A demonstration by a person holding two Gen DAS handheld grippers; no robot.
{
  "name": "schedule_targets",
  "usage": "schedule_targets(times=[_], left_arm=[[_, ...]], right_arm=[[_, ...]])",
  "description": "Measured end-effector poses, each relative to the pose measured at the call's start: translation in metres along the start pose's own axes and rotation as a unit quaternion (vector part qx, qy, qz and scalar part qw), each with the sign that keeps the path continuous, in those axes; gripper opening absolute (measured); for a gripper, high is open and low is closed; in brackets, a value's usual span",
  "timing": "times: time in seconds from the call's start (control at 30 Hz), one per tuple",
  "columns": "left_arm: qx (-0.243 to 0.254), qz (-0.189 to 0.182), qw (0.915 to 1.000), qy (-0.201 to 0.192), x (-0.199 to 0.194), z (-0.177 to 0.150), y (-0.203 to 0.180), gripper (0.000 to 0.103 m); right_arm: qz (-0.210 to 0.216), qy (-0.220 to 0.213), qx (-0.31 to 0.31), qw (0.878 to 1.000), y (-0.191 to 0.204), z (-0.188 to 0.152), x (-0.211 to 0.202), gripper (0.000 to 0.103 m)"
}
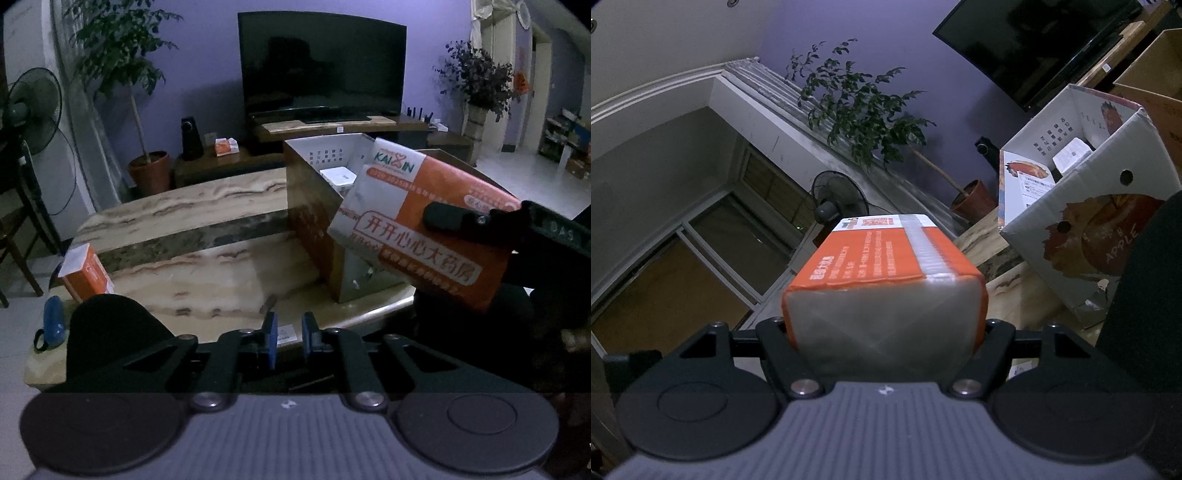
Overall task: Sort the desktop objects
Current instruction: 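Pull the left gripper back while the right gripper moves the package toward the box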
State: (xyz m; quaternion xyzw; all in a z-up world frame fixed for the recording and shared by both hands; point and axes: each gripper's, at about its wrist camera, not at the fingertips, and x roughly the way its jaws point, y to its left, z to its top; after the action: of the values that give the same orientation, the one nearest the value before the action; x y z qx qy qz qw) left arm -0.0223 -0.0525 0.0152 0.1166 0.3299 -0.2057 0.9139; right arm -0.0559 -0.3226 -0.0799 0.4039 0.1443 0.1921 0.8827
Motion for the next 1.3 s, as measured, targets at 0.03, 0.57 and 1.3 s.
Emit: schedule_targets(times=[0.03,0.57,1.3], left_arm=[[0.001,-0.001,1.0000,-0.002,-0.003,0.001,-0.002,0.014],[0.008,-0.007,0.9999,-0.006,-0.011,0.004,-0.008,0.014],[0.012,0.001,0.9999,-0.006,-0.008,0.003,-0.014,0.014]], right_arm=[[0.000,0.000,0.000,1.000,0.000,0.000,0.000,0.074],[0.000,0.003,-0.002,1.000,0.000,0.000,0.001,0.074],[0.001,0.008,-0.003,1.000,0.002,-0.001,0.001,0.074]])
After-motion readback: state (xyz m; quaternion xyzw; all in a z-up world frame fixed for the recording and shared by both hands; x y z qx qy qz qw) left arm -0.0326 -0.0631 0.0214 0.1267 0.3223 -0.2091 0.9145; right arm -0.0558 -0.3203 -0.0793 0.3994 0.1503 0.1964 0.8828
